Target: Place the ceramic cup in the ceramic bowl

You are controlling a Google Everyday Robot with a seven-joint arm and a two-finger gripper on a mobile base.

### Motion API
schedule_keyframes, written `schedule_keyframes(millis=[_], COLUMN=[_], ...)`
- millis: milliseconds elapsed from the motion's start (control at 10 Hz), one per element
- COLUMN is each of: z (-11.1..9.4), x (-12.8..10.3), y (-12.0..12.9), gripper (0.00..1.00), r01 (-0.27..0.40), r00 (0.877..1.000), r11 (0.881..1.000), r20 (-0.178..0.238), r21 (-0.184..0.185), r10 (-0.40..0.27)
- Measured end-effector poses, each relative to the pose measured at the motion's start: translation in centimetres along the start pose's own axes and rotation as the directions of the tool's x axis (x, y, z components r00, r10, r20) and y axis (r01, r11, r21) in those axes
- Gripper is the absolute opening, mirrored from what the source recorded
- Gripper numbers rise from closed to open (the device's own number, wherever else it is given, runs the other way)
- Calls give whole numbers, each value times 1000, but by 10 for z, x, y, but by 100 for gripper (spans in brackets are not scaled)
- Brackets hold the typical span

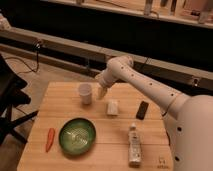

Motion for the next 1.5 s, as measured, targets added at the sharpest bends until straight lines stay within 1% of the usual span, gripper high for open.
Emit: schedule_keyframes(millis=[200, 500, 700, 900, 1100, 1300, 1500], z=[-3, -3, -1, 2, 6, 11, 18], x=[-1, 0, -1, -5, -12, -23, -36], y=[8, 18, 25, 27, 30, 32, 35], gripper=[80, 80, 80, 80, 80, 80, 80], r01=[69, 146, 212, 245, 290, 339, 390], r00=[997, 988, 976, 967, 954, 938, 917], r11=[998, 989, 977, 969, 956, 939, 918], r20=[-22, -43, -55, -61, -64, -62, -58], r21=[-3, -11, -17, -22, -34, -50, -69], r10=[-69, -147, -213, -246, -292, -342, -394])
